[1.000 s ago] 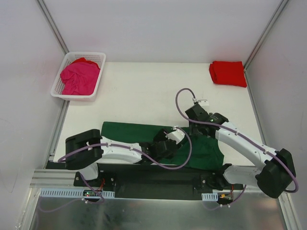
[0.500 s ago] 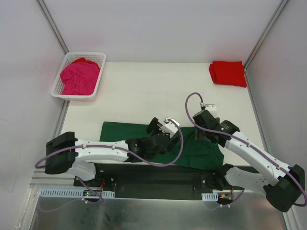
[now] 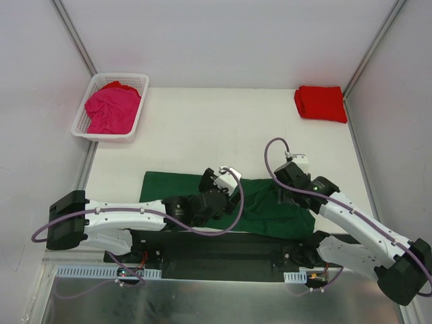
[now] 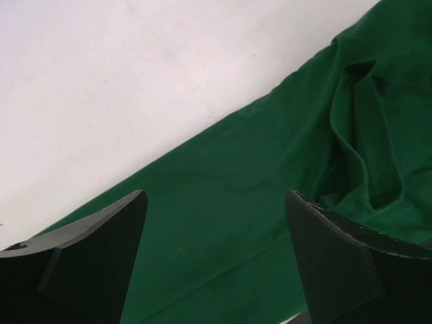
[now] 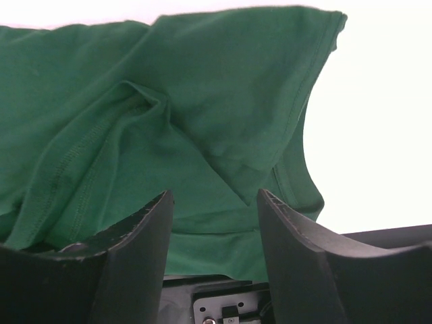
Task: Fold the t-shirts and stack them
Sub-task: Fold the other side of the tshirt into a rectangle
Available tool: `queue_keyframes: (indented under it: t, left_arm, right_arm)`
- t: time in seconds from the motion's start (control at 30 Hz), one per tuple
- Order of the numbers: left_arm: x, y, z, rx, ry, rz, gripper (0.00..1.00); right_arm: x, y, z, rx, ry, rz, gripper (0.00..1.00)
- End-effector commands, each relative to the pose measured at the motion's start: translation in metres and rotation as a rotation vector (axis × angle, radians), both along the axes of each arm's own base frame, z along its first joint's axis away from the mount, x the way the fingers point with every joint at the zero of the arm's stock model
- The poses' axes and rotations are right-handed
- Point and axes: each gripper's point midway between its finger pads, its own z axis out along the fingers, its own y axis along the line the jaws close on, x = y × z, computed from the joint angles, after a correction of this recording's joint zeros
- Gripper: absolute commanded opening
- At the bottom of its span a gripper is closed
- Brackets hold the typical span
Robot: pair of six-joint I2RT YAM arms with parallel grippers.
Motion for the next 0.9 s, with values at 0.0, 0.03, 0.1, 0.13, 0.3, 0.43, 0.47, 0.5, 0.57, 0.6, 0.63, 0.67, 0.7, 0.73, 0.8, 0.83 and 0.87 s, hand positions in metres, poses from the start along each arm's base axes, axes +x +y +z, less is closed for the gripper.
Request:
queue_keyframes:
  t: [0.0, 0.03, 0.1, 0.13, 0.3, 0.43, 0.47, 0.5, 0.57, 0.6, 0.63, 0.67, 0.7, 0.73, 0.8, 0.83, 0.87]
  left_arm:
    - [-0.022, -0.023, 0.008, -0.082, 0.06, -0.068, 0.82]
    - [-0.031, -0.031, 0.009, -0.082, 0.062, -0.096, 0.82]
    - [-0.039, -0.044, 0.006, -0.069, 0.069, -0.125, 0.82]
    - [-0.045, -0.05, 0.004, -0.063, 0.073, -0.144, 0.82]
    - [-0.064, -0.075, -0.009, -0.03, 0.093, -0.196, 0.82]
    - [-0.065, -0.08, -0.015, -0.022, 0.102, -0.198, 0.82]
    - [-0.065, -0.08, -0.018, -0.014, 0.101, -0.197, 0.82]
    - [-0.065, -0.081, -0.019, -0.01, 0.101, -0.197, 0.82]
    - [-0.065, -0.08, -0.023, 0.004, 0.1, -0.199, 0.82]
    - [-0.065, -0.08, -0.026, 0.012, 0.098, -0.198, 0.81]
    - [-0.064, -0.08, -0.028, 0.021, 0.096, -0.201, 0.81]
    - [-0.064, -0.079, -0.028, 0.025, 0.093, -0.201, 0.81]
    - [-0.064, -0.08, -0.029, 0.026, 0.092, -0.2, 0.81]
    - [-0.064, -0.08, -0.03, 0.034, 0.088, -0.203, 0.81]
    - [-0.063, -0.081, -0.031, 0.033, 0.084, -0.2, 0.79]
    - [-0.063, -0.081, -0.034, 0.042, 0.083, -0.202, 0.76]
    - [-0.062, -0.082, -0.035, 0.04, 0.082, -0.2, 0.73]
  right_arm:
    - [-0.009, -0.005, -0.003, 0.026, 0.0, -0.029, 0.55]
    - [-0.01, -0.006, -0.004, 0.028, -0.003, -0.031, 0.55]
    - [-0.011, -0.007, -0.005, 0.028, -0.003, -0.038, 0.55]
    - [-0.012, -0.008, -0.006, 0.027, -0.001, -0.039, 0.55]
    - [-0.01, -0.004, -0.006, 0.036, 0.003, -0.037, 0.55]
    - [-0.009, 0.0, -0.013, 0.04, 0.017, -0.034, 0.55]
    - [-0.007, 0.003, -0.014, 0.05, 0.015, -0.031, 0.53]
    - [-0.007, 0.004, -0.017, 0.05, 0.022, -0.032, 0.52]
    - [-0.004, 0.008, -0.019, 0.061, 0.022, -0.031, 0.5]
    - [-0.004, 0.009, -0.021, 0.063, 0.027, -0.031, 0.5]
    - [-0.003, 0.012, -0.022, 0.065, 0.029, -0.028, 0.5]
    - [-0.002, 0.013, -0.022, 0.07, 0.03, -0.029, 0.5]
    - [-0.002, 0.013, -0.022, 0.069, 0.03, -0.028, 0.49]
    - [-0.002, 0.013, -0.022, 0.067, 0.033, -0.028, 0.5]
    - [-0.002, 0.013, -0.022, 0.066, 0.029, -0.028, 0.49]
    - [-0.002, 0.012, -0.021, 0.064, 0.028, -0.027, 0.49]
    - [-0.002, 0.012, -0.022, 0.062, 0.029, -0.024, 0.49]
